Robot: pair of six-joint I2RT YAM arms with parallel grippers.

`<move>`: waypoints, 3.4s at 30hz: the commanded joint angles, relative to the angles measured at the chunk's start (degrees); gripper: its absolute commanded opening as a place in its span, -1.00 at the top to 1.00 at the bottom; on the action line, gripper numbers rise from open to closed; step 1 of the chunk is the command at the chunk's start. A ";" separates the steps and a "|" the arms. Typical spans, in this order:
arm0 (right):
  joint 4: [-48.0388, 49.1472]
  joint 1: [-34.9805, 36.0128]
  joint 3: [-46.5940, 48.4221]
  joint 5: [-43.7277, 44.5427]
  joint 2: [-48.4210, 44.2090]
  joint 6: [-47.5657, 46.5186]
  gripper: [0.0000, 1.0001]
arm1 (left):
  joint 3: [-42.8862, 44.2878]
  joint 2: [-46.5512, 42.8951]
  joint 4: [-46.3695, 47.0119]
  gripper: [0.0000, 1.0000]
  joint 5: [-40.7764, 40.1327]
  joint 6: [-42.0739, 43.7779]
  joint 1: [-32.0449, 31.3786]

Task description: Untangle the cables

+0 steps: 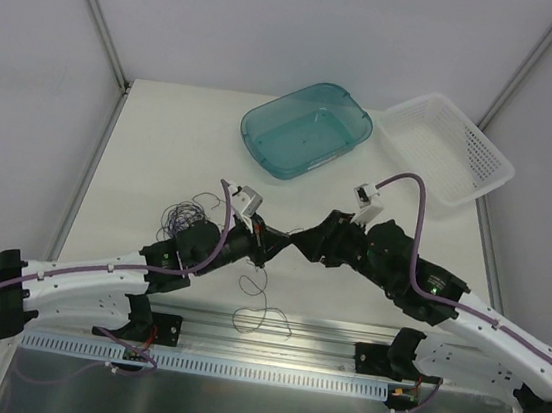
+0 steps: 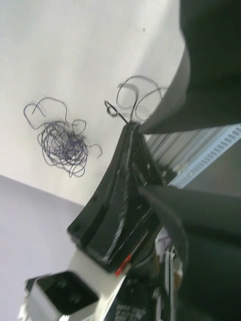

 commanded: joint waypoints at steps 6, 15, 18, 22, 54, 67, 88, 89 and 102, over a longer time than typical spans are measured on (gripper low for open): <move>-9.26 0.12 -0.16 7.95 -8.87 -12.17 -0.44 | -1.78 -3.57 0.29 1.00 -7.06 -3.73 -0.54; -6.28 0.12 -6.57 7.95 -15.11 -16.92 -0.53 | 0.59 -3.65 -2.88 1.00 -8.65 -6.36 -0.46; 1.09 0.03 -13.77 4.71 -15.81 -16.48 -0.48 | 1.99 -4.53 -3.76 1.00 -8.65 -8.38 -0.54; 14.79 0.12 -21.16 0.57 -13.89 -13.59 -0.47 | 3.75 -5.32 -5.43 1.00 -9.44 -11.20 -0.54; 48.13 -1.72 -14.67 -12.17 15.73 -15.51 0.16 | 5.07 -8.05 1.69 1.00 -10.93 -27.90 -0.54; 27.68 -7.26 -12.31 -15.25 8.18 -25.95 0.99 | 7.18 -11.04 -15.26 0.90 -22.89 -29.22 1.65; -19.45 -11.84 5.54 -11.21 27.31 -33.01 0.99 | 17.11 -0.32 -46.63 -0.98 5.51 -7.35 33.55; -20.06 -11.40 5.63 -11.38 28.47 -32.48 0.99 | 17.20 -0.23 -47.78 -0.98 5.07 -6.38 33.90; -21.65 -3.22 12.84 -14.81 40.34 -29.84 -0.41 | 16.15 -2.51 -51.22 -0.99 -10.49 8.83 39.88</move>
